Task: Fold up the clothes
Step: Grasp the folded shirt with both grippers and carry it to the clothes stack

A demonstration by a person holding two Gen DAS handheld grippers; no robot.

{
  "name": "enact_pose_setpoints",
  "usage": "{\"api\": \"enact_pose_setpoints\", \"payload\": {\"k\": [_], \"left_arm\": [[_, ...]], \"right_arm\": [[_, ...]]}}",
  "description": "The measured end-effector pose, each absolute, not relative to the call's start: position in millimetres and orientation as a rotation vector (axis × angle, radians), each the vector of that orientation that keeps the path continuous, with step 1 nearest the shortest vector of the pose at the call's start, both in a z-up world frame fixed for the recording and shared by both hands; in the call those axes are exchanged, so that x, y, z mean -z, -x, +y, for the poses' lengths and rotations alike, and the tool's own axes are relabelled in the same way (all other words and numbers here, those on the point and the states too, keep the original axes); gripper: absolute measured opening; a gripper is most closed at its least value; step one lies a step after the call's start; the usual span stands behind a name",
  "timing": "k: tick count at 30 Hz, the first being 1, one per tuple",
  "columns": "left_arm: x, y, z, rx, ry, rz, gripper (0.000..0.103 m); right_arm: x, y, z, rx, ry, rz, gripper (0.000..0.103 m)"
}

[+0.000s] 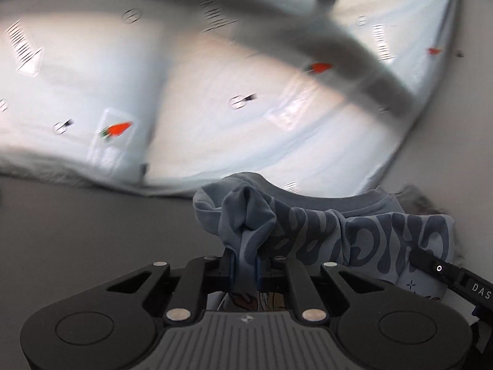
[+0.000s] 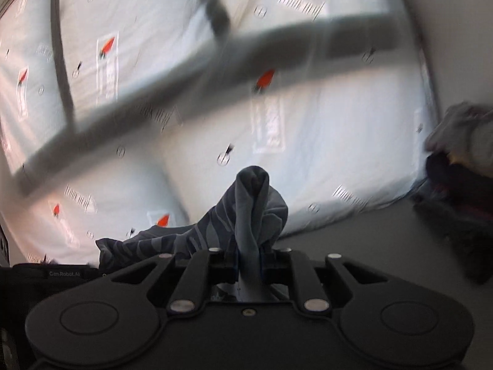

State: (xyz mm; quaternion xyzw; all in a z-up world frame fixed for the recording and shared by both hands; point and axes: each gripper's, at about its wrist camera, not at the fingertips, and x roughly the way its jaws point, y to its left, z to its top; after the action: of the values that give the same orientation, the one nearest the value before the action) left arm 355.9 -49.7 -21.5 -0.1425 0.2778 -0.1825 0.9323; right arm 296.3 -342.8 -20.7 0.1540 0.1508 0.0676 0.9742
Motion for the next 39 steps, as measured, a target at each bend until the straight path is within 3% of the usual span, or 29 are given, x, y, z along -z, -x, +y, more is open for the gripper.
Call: {"api": "enact_pose_setpoints", "payload": {"k": [14,30,39], "left_arm": [[-70,-386,-272,0.667,0.188,0.459,0.012],[-138,-504,-528,0.862,-0.094,0.428,0.012],[-104,-584,-657,1.011,-0.254,0.465,0.013]], "right_arm": [[-31,-260,-530,0.037,-0.515,0.109,0.013],[-7,-329,-729,0.03,-0.909,-0.091,0.013],[35,-349,-795,0.226,-1.032,-0.15,0.013]]}}
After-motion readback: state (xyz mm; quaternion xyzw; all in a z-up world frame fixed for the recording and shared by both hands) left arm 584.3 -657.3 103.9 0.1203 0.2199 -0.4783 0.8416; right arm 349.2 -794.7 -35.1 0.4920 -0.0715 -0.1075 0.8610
